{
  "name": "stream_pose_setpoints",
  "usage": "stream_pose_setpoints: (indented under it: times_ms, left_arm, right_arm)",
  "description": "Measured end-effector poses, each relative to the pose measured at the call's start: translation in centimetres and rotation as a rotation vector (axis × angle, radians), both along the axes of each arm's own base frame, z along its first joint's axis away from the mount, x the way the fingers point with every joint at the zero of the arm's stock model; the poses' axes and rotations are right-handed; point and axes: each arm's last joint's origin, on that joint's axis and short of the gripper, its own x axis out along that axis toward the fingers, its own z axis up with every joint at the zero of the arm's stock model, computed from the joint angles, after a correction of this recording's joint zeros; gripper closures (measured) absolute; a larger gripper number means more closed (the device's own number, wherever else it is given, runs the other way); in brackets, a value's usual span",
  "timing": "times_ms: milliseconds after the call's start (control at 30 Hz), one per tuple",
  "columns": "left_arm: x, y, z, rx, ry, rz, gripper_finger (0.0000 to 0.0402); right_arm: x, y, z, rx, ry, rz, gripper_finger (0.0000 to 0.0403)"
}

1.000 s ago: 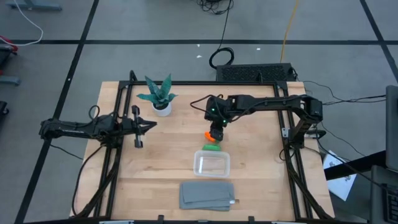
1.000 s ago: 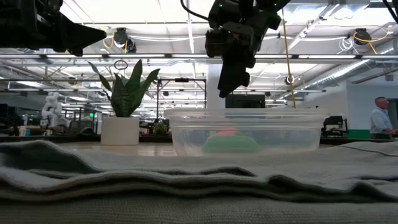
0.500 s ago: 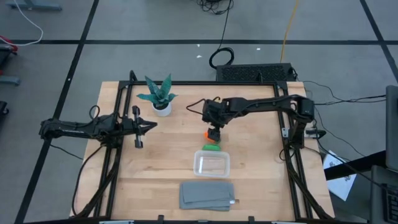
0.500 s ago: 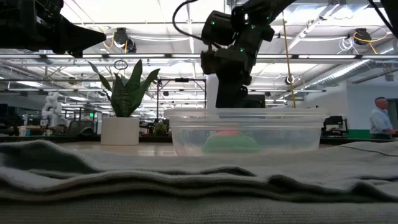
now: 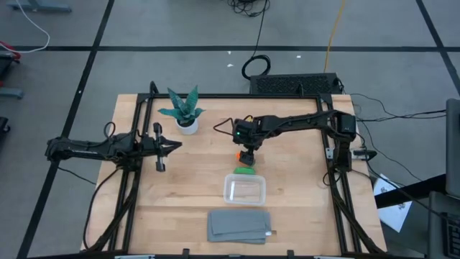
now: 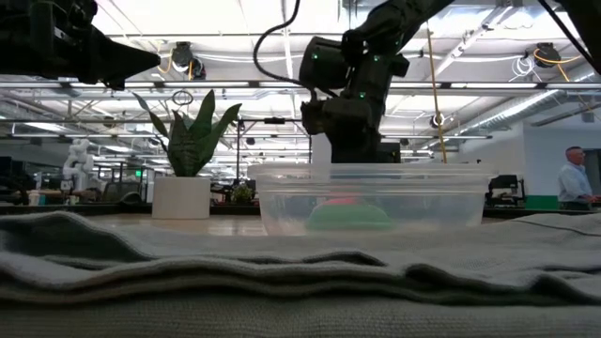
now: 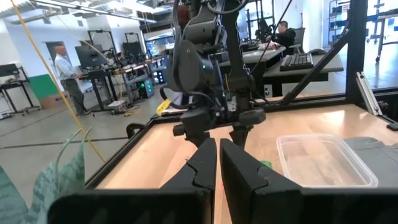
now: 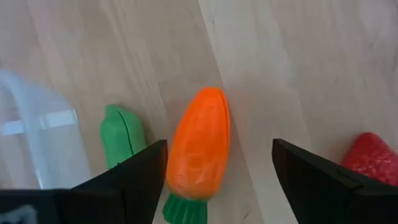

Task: Pick and placing Produce into tupperware
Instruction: Put the carrot into the transparent bin

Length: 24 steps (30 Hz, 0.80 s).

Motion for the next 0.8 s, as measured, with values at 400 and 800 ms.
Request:
stream_pose_setpoints:
  times_ms: [400,800]
  left_arm:
    - [0.0,0.0,0.0,-0.001,0.005,0.0,0.0376]
    - [0.0,0.0,0.0,-0.001,0.005,0.0,0.0376]
  right_arm:
    - [0.0,0.0,-0.7,0.005,0.035,0.002,0.0117]
    - [-0.9,0.2,-2.6,0.005,0.041,0.008,0.0117]
